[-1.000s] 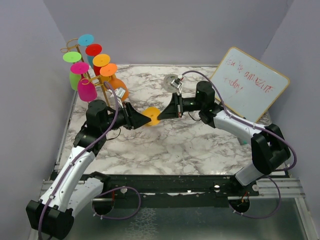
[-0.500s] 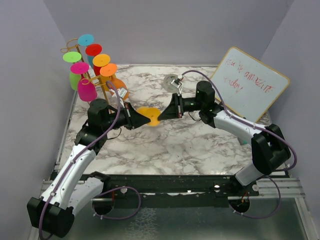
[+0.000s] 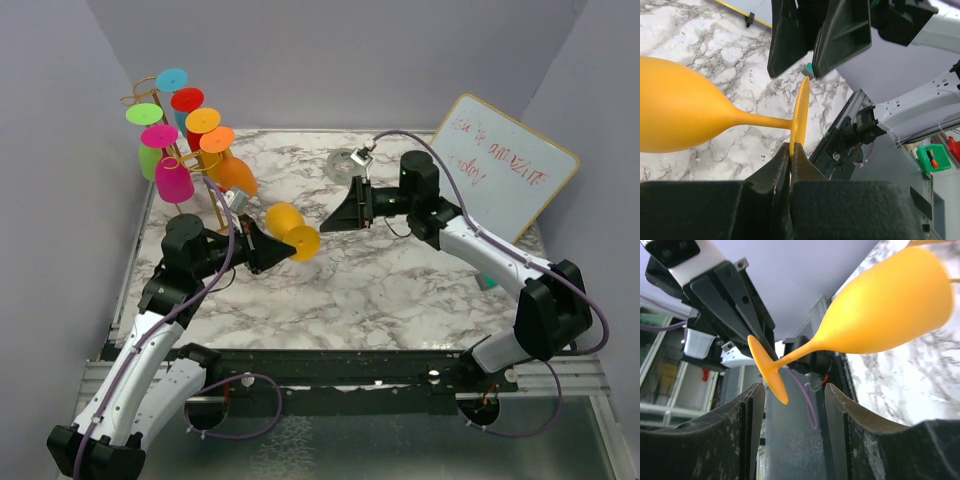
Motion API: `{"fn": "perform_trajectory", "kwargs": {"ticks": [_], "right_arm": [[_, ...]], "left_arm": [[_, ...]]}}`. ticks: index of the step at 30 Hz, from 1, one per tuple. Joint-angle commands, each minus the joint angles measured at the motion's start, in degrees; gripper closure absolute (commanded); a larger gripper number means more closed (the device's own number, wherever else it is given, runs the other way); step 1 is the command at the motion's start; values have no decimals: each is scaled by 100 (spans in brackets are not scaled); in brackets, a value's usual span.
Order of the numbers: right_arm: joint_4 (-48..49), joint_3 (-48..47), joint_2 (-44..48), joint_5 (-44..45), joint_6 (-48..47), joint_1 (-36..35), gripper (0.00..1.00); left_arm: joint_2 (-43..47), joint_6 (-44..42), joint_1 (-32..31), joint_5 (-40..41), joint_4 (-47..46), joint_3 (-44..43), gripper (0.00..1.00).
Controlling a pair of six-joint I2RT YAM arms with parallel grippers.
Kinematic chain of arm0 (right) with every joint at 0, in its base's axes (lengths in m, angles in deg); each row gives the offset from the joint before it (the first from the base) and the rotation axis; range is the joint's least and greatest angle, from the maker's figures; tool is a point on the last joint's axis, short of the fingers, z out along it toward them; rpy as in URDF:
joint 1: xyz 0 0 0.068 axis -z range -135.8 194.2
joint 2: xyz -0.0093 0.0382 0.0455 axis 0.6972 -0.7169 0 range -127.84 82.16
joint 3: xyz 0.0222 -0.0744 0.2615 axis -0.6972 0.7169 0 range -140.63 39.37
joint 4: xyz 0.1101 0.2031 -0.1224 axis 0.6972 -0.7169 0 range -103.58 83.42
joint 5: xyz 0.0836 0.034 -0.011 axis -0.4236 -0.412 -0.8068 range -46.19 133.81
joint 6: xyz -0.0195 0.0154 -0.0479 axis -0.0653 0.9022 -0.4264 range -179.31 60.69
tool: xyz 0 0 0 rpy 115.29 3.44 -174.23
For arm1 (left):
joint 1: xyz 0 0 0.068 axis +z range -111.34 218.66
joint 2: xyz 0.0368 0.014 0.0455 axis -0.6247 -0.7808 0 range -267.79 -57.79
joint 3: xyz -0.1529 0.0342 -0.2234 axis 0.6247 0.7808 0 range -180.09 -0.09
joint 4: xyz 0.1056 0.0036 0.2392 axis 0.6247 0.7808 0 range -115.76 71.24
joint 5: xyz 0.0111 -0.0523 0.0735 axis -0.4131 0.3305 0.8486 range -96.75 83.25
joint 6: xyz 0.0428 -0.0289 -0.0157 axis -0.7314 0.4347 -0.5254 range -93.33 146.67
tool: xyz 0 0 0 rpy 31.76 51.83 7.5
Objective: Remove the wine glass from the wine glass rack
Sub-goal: Place the wine glass at the center of the board.
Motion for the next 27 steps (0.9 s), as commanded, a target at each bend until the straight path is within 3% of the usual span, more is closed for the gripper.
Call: {"fn": "perform_trajectory", "kwargs": {"ticks": [1,6,13,19,27], "right_arm": [[-1072,-205,404,706,-565,391,41],[-1437,-215,505,1008,-714,888,40],[-1411,-546,-97,-276,-385,1307,39],[-1033,-535,-78,-981,-682,1331,39],[-1779,-919,-253,-1402,-1355,1327,32]], "left_arm": [[81,-437,-42,-440,-42,172,100],[273,-984,-42,-893,-55,319,100],[553,-1871,-42,-1884,-456,558,100],[666,-2574,-42,-2729,-693,666,100],[411,-3079,-42,-3642,-1015,681,100]]}}
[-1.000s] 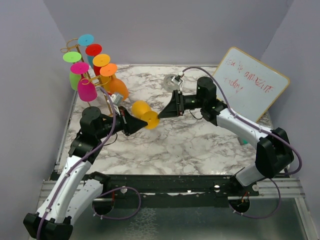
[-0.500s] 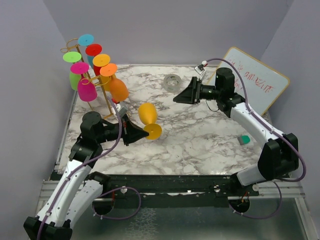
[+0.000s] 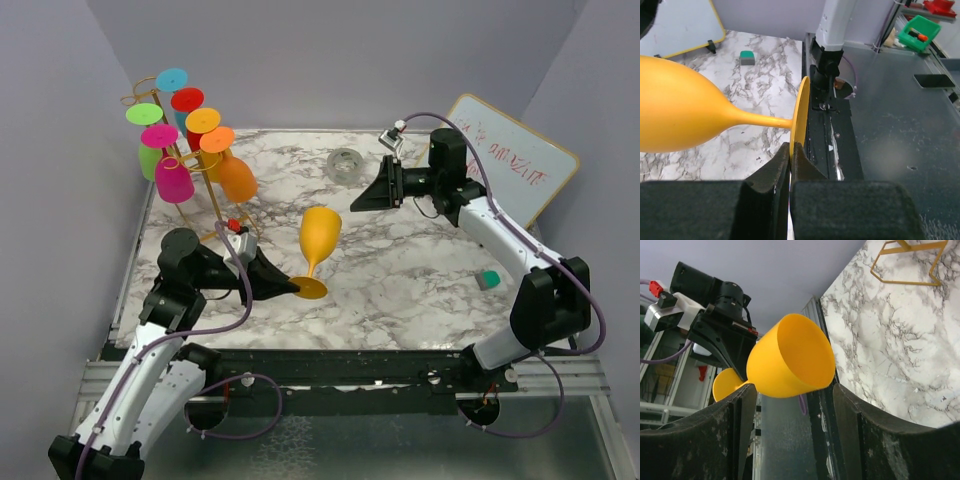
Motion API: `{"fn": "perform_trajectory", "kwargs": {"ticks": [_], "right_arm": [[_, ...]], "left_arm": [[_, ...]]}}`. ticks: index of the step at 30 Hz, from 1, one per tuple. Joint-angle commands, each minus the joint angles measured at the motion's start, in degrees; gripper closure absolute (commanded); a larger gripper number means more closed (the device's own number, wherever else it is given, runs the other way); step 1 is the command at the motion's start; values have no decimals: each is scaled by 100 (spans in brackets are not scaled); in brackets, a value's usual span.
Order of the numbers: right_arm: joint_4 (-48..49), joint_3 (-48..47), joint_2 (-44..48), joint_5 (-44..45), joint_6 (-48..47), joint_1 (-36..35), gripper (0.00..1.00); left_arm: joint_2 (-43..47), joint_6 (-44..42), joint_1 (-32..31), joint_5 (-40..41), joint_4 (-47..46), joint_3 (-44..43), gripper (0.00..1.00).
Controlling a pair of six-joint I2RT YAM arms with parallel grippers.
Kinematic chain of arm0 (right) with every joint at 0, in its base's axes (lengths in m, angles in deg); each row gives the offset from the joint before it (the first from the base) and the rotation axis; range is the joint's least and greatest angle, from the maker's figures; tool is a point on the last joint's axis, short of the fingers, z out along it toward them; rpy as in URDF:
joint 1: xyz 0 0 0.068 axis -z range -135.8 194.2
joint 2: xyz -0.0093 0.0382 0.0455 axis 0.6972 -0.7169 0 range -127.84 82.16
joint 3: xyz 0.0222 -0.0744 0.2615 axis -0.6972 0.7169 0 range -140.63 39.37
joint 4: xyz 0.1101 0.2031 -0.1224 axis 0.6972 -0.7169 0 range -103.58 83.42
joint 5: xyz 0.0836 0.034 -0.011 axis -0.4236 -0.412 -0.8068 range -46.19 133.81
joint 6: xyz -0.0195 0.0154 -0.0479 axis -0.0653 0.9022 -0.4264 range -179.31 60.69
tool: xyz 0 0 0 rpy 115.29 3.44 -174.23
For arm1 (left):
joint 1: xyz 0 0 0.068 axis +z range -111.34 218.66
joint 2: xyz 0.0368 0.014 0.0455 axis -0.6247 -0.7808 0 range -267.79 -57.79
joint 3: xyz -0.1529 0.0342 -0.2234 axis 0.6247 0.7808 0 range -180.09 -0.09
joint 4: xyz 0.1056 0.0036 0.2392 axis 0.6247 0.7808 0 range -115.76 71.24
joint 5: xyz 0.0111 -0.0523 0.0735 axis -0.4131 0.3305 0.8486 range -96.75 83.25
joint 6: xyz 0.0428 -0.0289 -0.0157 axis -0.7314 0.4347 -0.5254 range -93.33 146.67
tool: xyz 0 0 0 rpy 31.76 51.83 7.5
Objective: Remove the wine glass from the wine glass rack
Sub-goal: Place the wine glass at the center of the board.
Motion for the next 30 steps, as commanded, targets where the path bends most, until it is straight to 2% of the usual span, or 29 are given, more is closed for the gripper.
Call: {"fn": "perform_trajectory", "kwargs": {"ticks": [1,4,9,17,24,30], "right_arm": [[-430,-344,-142,-481,-483,3,31],[-170,-290,-189,-676,-239,4,30],[784,-36,-194,-1033,363,-2,28],[2890,426,-204,-1349,1928,-277,27],[3072,416,-280,-1469,2043,-672,35],[3027,436,-283,-1618,2061,-739,43]], "left_arm": [[-50,-682,-14,-818,-293,70,100],[-54,-805,-14,-900,-293,84,100],[-177,-932,-14,-1026,-292,37,100],[-463,-1076,-15,-1248,-287,-35,100],[-502,-1180,-18,-1317,-283,-102,100],[-455,-1202,-14,-1269,-283,-87,100]]}}
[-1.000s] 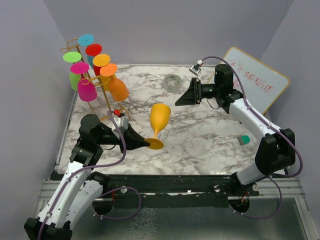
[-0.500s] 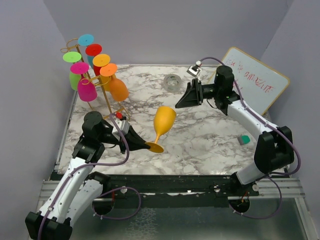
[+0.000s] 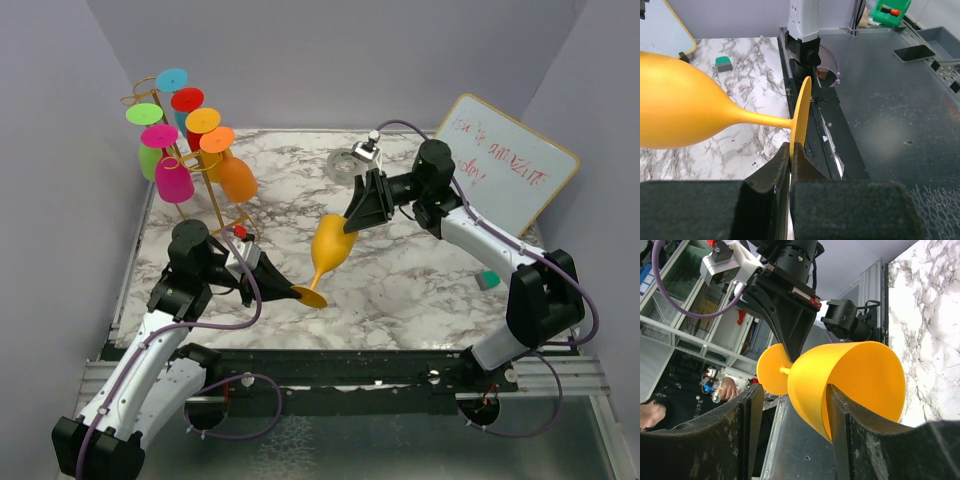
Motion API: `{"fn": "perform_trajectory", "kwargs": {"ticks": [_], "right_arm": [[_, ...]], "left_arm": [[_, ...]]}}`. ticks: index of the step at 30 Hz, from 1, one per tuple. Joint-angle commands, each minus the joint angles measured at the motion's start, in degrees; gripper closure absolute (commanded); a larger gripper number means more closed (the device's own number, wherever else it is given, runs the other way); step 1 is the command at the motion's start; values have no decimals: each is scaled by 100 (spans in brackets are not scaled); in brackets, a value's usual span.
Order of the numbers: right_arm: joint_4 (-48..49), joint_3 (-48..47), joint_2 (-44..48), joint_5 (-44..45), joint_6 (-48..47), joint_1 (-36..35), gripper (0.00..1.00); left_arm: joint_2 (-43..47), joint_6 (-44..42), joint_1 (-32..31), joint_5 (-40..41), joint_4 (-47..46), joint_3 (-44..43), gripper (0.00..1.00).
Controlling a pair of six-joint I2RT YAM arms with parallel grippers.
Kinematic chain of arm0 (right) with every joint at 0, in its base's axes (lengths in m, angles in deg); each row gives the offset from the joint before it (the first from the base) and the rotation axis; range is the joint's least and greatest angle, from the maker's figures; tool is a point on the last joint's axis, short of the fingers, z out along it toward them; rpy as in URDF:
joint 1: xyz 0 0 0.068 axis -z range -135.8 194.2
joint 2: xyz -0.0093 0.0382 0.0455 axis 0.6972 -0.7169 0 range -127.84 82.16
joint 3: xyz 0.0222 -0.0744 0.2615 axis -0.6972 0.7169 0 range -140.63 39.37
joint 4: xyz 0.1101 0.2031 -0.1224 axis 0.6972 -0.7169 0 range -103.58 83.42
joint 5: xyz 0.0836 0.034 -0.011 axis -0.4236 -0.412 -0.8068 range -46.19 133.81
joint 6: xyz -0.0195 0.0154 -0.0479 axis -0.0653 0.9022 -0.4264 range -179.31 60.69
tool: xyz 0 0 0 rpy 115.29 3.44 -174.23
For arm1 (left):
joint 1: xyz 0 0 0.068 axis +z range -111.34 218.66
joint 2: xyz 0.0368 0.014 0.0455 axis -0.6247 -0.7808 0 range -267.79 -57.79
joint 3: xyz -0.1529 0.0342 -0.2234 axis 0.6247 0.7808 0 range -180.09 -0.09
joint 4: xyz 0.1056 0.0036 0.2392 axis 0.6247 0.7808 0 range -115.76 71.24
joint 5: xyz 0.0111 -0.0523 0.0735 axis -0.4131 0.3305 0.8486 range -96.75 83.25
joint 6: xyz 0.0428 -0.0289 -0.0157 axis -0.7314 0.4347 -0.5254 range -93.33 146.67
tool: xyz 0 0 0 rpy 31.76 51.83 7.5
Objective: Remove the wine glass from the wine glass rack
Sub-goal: Place the wine glass at the center of the board.
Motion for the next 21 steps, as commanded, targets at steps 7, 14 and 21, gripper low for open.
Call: {"fn": "perform_trajectory", "kwargs": {"ticks": [7,14,21], "right_arm": [[5,83,110,-472,15,-30,53],[-176,68,192,-492,-92,-156,57],[-249,30,199,-519,-180,-228,73]], "left_arm": [[96,-175,-16,-51,-115,-57,100],[63,-201,-16,38,-111,-69,100],[53,-218,-16,102,-109,-69,100]]}}
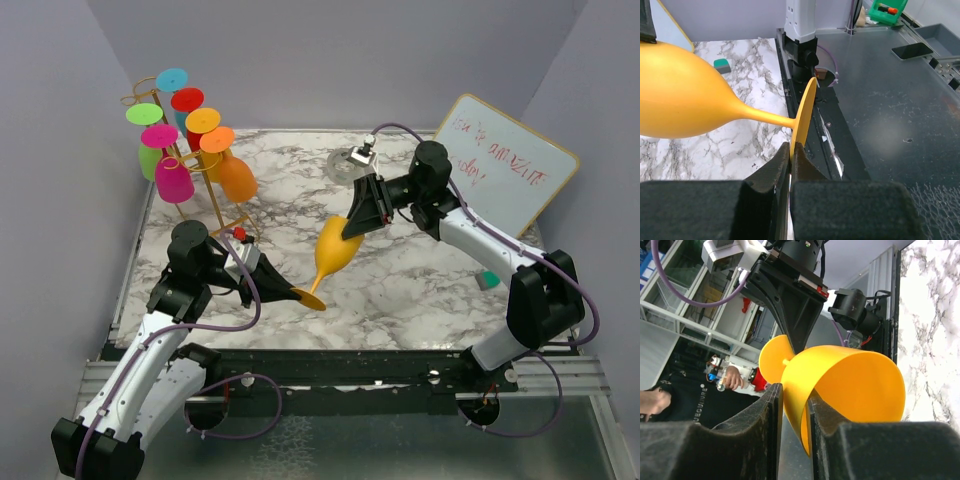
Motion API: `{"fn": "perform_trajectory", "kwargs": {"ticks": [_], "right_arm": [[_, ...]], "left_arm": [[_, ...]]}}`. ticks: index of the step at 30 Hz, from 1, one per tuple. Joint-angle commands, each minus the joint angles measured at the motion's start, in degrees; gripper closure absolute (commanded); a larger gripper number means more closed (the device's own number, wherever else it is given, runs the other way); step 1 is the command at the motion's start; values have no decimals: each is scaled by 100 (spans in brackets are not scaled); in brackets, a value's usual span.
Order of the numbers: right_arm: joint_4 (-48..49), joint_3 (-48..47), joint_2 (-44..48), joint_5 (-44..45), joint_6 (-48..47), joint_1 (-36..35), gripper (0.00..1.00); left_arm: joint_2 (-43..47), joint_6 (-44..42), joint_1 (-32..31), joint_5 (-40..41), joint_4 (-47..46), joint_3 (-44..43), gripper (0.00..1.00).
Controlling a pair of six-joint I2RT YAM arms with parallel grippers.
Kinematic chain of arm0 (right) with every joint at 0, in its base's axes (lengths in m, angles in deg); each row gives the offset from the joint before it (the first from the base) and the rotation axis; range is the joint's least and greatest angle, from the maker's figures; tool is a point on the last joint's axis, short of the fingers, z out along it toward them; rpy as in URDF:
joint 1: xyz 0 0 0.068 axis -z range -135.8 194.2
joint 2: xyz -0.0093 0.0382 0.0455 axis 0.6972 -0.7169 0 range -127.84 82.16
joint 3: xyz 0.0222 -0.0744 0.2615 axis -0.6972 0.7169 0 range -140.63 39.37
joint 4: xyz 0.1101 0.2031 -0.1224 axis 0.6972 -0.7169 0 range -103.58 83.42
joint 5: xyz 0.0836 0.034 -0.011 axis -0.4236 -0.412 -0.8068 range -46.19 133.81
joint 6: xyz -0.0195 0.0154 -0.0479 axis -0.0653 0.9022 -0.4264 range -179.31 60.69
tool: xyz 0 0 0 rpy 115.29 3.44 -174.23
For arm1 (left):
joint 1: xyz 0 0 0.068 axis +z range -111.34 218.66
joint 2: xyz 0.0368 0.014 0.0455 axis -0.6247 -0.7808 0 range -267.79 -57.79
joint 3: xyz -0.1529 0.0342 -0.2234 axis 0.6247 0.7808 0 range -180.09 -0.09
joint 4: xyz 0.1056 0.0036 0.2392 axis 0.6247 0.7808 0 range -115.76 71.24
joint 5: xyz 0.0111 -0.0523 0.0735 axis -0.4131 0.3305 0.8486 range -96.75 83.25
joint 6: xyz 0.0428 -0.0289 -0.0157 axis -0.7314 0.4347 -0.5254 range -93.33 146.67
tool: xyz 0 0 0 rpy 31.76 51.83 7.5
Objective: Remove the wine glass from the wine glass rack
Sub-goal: Place the wine glass at the center of the board.
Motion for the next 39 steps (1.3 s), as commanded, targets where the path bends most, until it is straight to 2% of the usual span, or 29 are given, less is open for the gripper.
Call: {"fn": "perform_trajectory", "kwargs": {"ticks": [1,4,10,15,17,20,26,29,35,38,39], "right_arm": [[-161,15,174,-277,-121,-60,75],[-193,4,185,-271,-141,-60,79],[-212,-38,173,-249,-176,-65,99],[-215,-49,211,-209,-220,-60,99],[-228,-40,223,-209,-251,-60,99],[-304,-40,212,-200,-326,-60,99],[-514,-60,217,-156,-570,-60,100],[-1314,-235,182,-36,-1239,-60,100],[-3738,-839,-4,355,-2935,-60,99],[-4209,-972,-50,568,-3291,-60,100],[-4315,-998,-62,676,-3368,-62,100]], "left_arm": [[13,-146,-14,107,-97,-69,100],[56,-137,-14,158,-67,-69,100],[106,-127,-14,164,-9,-58,100],[55,-133,-14,180,121,-73,96],[53,-159,-14,180,170,-69,83],[70,-265,-14,195,250,-65,69],[193,-399,-14,424,427,-62,55],[296,-460,-14,626,563,-76,49],[604,-470,-14,1342,801,-78,38],[784,-461,-14,1882,936,-72,27],[836,-461,-14,2036,984,-69,20]]}}
